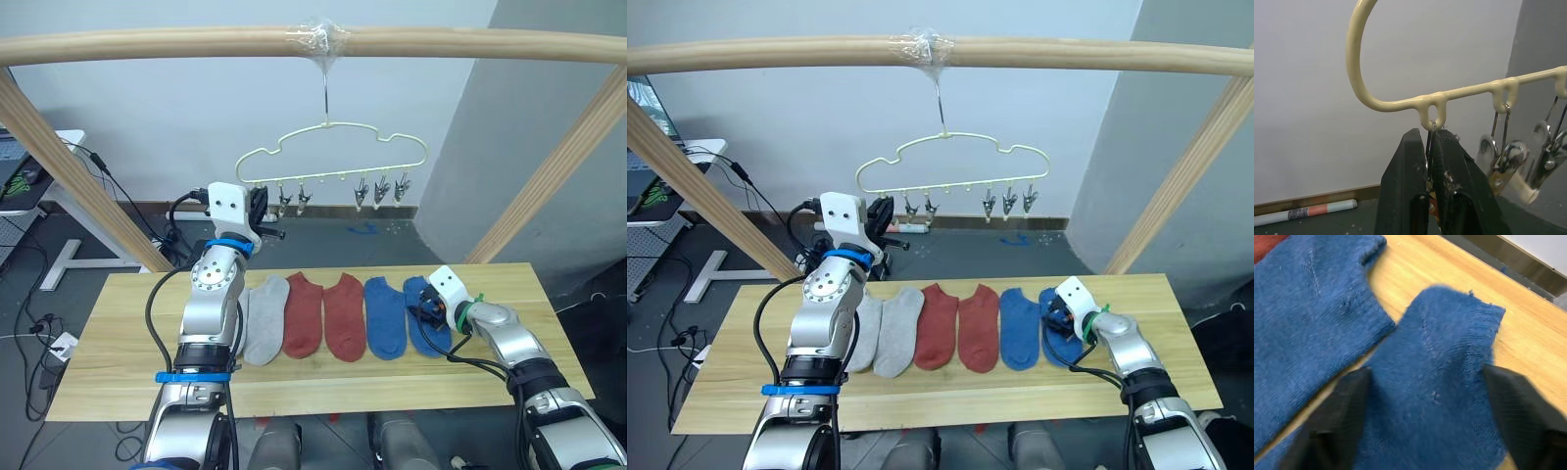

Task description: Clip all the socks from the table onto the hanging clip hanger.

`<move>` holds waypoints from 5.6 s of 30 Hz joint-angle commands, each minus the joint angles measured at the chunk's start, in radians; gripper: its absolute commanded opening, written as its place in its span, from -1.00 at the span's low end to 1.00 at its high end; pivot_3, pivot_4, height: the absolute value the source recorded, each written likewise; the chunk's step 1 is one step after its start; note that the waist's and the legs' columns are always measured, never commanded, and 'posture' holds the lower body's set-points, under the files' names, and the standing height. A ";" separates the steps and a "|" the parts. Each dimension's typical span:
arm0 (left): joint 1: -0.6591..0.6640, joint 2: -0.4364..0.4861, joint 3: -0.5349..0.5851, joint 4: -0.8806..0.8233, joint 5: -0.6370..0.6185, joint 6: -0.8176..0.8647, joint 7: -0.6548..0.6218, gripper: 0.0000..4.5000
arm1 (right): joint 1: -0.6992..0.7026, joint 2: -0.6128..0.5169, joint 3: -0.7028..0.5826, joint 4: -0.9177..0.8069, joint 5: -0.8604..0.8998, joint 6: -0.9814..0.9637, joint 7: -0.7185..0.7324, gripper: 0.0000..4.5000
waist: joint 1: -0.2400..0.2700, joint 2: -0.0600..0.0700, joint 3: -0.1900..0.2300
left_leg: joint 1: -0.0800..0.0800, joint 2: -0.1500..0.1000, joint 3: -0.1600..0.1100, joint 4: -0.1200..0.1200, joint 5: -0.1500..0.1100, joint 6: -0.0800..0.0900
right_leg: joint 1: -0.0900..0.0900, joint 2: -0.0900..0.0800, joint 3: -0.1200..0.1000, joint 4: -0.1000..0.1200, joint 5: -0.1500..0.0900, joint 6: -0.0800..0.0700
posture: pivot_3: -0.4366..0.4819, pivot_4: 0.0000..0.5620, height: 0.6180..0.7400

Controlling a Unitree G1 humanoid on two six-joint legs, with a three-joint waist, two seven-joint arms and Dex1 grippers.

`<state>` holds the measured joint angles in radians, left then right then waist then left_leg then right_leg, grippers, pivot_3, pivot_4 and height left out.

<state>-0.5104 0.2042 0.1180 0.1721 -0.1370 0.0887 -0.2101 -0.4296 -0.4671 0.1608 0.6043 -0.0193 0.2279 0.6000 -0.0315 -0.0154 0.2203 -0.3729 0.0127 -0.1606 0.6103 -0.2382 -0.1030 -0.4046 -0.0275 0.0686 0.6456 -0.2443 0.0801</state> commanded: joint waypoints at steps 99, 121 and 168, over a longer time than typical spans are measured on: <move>0.035 -0.005 0.272 -0.317 -0.993 0.819 0.151 0.13 | -0.203 0.271 0.292 -0.606 -0.328 -0.011 -0.033 -1.00 | 0.004 -0.004 0.019 | -0.010 0.001 -0.001 -0.001 0.004 -0.009 | -0.012 0.001 0.000 0.000 0.003 -0.003 | 0.17 -0.22 1.00; 0.252 0.352 0.285 -0.577 -1.046 0.896 0.066 1.00 | -0.179 0.573 0.051 -0.553 0.140 0.400 -0.025 -0.12 | 0.029 -0.005 0.019 | -0.014 0.002 -0.002 -0.002 0.004 -0.007 | -0.017 0.001 -0.001 0.002 0.003 -0.006 | 0.31 -0.27 1.00; 0.098 -0.096 -0.237 -0.132 0.084 -0.007 0.102 0.26 | -0.046 0.028 -0.105 -0.913 0.354 0.228 0.150 1.00 | 0.048 -0.005 0.020 | -0.018 0.000 -0.001 0.001 0.003 -0.006 | -0.017 0.000 -0.001 0.001 0.004 -0.005 | 0.08 -0.29 1.00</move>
<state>-0.3964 0.1144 -0.1334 0.0345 -0.0661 0.1251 -0.1094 -0.4574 -0.4307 0.0788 -0.2874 0.3325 0.4866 0.7470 0.0165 -0.0200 0.2398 -0.3904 0.0131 -0.1616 0.6111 -0.2352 -0.1086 -0.4215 -0.0272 0.0676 0.6463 -0.2398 0.0755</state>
